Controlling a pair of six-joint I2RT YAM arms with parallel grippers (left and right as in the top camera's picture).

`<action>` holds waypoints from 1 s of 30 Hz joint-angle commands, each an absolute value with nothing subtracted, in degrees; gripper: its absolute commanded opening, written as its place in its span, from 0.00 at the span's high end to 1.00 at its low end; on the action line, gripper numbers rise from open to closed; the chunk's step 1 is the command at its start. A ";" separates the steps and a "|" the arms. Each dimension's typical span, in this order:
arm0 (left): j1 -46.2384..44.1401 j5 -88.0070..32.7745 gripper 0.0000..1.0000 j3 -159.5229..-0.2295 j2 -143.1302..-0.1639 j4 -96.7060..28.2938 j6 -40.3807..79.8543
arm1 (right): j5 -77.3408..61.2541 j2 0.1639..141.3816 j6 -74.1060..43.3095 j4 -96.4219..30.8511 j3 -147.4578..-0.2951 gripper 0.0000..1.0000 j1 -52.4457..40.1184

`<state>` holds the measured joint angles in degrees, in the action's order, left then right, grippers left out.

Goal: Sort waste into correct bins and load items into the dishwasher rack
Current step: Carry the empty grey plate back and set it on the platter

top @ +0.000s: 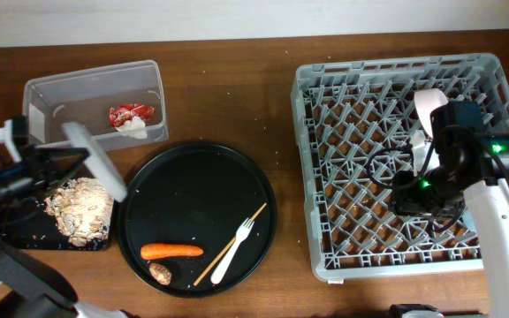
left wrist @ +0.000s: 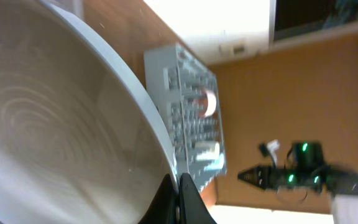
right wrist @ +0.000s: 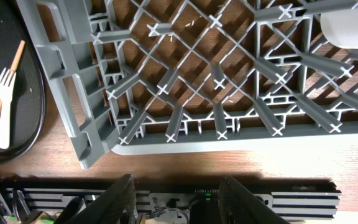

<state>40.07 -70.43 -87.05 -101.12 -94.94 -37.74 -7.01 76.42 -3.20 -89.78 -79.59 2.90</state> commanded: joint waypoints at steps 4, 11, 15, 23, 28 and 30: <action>17.85 -57.47 1.00 -87.05 -94.65 -91.42 -33.85 | -7.07 75.57 -3.40 -89.80 -79.37 0.53 2.55; -7.46 -21.87 1.00 -87.02 -94.70 -75.26 -3.46 | -7.07 75.57 -3.40 -89.80 -79.40 0.53 2.55; -19.22 -15.88 1.00 -86.28 -95.57 -70.26 3.44 | -7.07 75.59 -3.38 -89.80 -79.37 0.53 2.55; -28.56 -9.26 1.00 -78.50 -100.29 -59.94 13.50 | -7.07 75.57 -3.36 -90.24 -79.37 0.53 2.55; -31.35 -9.15 0.89 -78.04 -104.05 -56.97 13.47 | -7.05 75.57 -3.36 -90.26 -79.37 0.53 2.55; -31.40 -9.17 0.86 -78.04 -104.16 -56.97 13.47 | -7.05 75.57 -3.36 -90.28 -79.37 0.53 2.55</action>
<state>-30.85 -9.58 -78.19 -103.22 -57.14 13.15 -7.01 76.38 -3.22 -90.04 -79.59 2.90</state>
